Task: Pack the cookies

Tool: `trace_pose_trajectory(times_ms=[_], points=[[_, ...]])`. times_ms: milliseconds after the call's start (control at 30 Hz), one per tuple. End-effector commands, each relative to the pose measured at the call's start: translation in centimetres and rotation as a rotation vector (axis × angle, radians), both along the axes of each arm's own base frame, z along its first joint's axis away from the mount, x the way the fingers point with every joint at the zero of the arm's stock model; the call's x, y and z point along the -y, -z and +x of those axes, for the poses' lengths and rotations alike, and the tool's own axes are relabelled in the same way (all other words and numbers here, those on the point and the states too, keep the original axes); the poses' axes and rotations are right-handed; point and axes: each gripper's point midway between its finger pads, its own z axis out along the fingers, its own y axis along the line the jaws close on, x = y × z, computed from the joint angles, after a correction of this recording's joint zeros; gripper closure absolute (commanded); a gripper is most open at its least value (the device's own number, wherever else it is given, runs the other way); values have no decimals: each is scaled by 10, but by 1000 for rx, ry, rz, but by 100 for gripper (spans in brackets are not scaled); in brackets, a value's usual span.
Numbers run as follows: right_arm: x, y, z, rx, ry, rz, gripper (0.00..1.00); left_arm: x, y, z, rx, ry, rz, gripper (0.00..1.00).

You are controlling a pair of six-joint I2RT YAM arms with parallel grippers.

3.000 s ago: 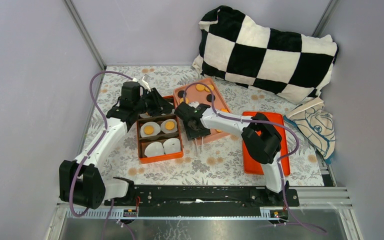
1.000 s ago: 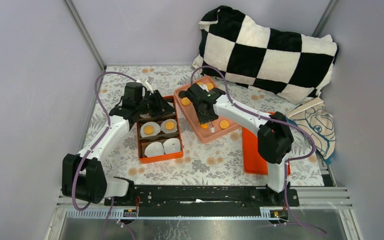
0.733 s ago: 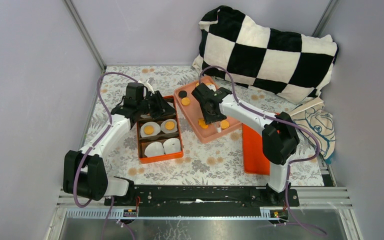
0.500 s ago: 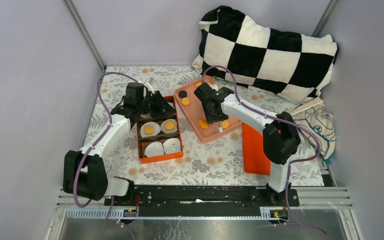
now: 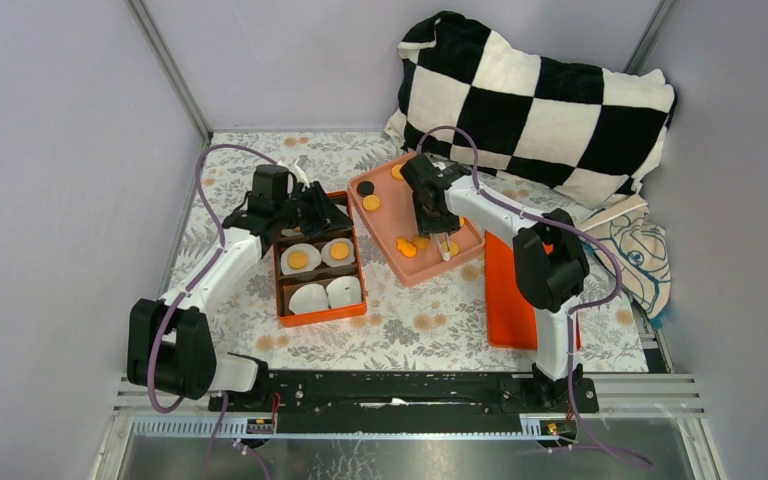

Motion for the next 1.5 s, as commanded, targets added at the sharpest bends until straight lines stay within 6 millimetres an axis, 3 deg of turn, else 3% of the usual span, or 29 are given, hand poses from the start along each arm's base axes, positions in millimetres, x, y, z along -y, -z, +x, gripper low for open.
trace_pose_trajectory(times_ms=[0,67,200,267,467,700,900,1033,1200,1333,1467], points=[[-14,-11,20,35,-18,42,46,6,-11,7,43,16,-21,69],[-14,-9,22,30,-14,39,49,6,-11,7,41,16,-22,69],[-13,-15,23,39,-9,49,71,6,-11,6,41,15,-21,69],[-14,-24,21,55,-14,65,80,5,-12,6,39,11,-20,69],[-26,-63,1,100,-127,144,90,1,-12,13,28,-21,8,69],[-34,-100,-52,104,-257,223,94,-1,-3,29,-9,-44,4,70],[-64,-124,-126,57,-470,353,94,1,0,32,-22,-45,-7,71],[-88,-129,-183,-33,-607,432,94,-8,-8,34,6,-85,39,71],[-102,-121,-243,-125,-746,403,94,-18,-29,34,54,-134,80,70],[-107,-118,-258,-130,-772,391,95,-19,-34,29,58,-133,78,70],[-105,-113,-253,-99,-755,363,95,-23,-36,24,63,-147,91,70]])
